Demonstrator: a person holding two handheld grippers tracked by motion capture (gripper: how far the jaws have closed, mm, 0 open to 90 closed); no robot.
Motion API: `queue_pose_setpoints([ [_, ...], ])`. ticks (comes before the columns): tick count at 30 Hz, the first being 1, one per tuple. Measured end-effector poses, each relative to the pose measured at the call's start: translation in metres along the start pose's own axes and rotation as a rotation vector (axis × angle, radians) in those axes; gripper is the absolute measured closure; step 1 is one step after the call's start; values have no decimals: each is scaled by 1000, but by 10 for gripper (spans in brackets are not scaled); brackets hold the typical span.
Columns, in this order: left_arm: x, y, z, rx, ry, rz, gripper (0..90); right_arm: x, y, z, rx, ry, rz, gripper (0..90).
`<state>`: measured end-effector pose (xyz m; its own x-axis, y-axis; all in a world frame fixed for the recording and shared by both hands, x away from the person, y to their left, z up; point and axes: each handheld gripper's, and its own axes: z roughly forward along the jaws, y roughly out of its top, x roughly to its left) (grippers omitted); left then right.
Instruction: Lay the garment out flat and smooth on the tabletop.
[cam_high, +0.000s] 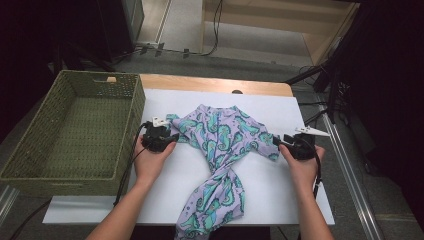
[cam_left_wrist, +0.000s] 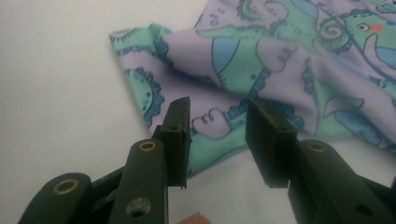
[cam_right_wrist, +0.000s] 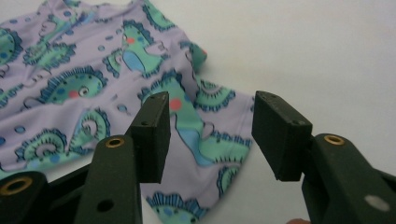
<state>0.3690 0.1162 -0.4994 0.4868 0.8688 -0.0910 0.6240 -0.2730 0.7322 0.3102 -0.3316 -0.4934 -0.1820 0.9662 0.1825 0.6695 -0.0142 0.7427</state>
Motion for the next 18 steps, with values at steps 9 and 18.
queue_pose_setpoints([
  [9, -1, -6, 4, 1, 34, 38, 616, -8, -14, 23, 60, -63, 37, 462],
  [18, -4, -9, 4, 4, 47, 87, 886, 4, -7, 31, 84, -86, -90, 858],
])
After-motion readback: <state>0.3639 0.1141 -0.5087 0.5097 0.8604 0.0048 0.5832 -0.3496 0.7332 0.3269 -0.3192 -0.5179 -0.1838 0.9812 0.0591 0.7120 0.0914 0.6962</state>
